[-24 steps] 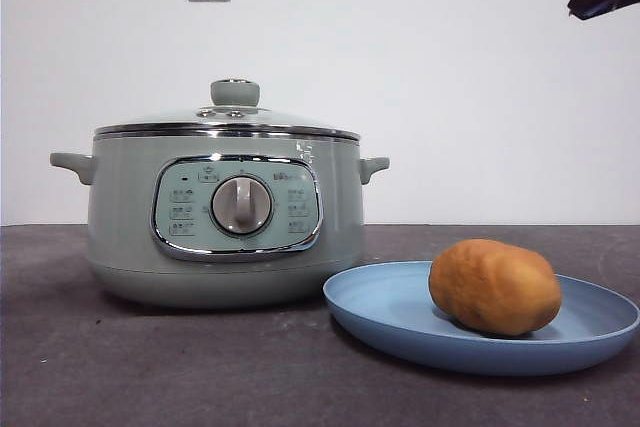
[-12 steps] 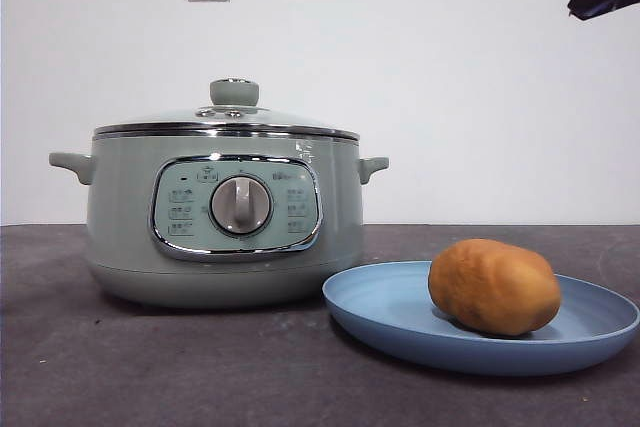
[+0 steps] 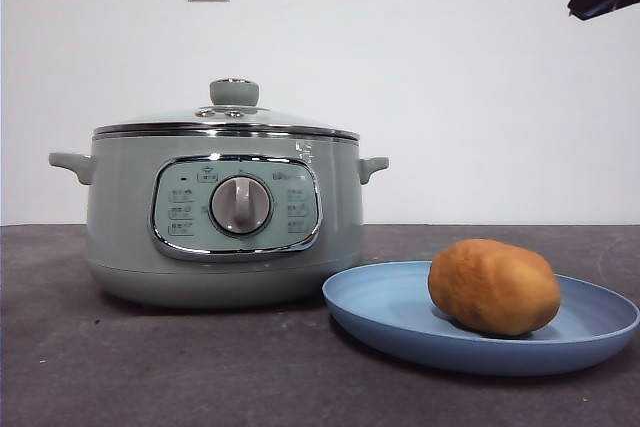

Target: Take the potato out from the steamer,put the potato on the plate,close the lid

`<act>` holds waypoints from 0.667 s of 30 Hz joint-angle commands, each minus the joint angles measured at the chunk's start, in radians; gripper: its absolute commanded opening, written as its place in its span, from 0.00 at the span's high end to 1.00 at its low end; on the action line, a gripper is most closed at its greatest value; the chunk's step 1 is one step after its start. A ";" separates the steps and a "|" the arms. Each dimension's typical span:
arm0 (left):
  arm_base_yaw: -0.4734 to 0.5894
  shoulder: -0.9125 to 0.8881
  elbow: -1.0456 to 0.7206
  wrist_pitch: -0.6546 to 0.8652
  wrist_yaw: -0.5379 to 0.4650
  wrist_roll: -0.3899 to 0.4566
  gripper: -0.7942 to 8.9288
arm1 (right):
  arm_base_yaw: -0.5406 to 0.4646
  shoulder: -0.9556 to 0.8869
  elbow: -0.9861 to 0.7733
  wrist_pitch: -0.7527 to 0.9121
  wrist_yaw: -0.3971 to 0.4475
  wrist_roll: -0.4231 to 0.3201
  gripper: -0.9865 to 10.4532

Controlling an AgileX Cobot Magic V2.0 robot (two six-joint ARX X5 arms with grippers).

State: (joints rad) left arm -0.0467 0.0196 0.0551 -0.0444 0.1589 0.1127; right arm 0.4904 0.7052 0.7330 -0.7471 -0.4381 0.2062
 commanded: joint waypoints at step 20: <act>0.002 -0.018 -0.052 -0.129 0.004 -0.016 0.92 | 0.002 0.000 0.003 0.005 -0.001 0.003 0.91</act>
State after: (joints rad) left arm -0.0467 0.0048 0.0181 -0.1741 0.1612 0.1032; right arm 0.4904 0.7055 0.7330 -0.7471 -0.4381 0.2062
